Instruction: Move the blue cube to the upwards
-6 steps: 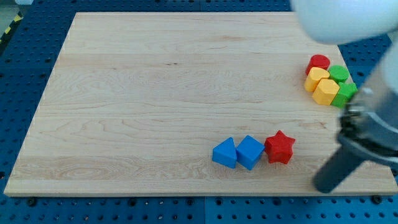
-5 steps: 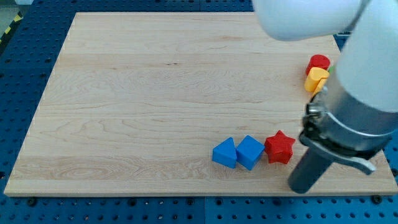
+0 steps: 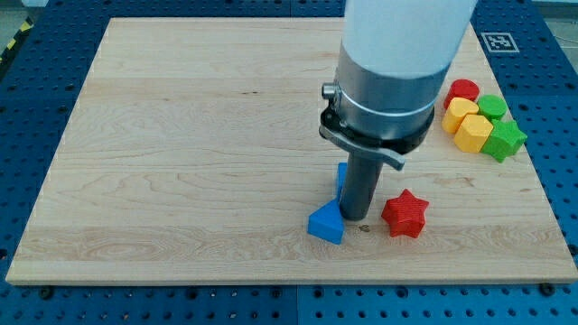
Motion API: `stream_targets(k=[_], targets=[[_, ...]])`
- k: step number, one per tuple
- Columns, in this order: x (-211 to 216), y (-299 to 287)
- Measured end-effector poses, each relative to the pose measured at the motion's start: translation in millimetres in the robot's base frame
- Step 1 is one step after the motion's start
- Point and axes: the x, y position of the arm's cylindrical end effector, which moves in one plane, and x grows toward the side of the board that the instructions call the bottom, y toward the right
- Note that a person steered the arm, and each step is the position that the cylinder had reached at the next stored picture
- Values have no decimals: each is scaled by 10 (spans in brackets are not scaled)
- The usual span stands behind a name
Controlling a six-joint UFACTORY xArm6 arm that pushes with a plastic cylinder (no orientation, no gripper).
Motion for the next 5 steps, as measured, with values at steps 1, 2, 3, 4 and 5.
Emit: stream_targets(k=[1, 2, 3, 4, 5], targets=[[-19, 90], [-154, -87], [-261, -110], [-261, -100], [-261, -66]])
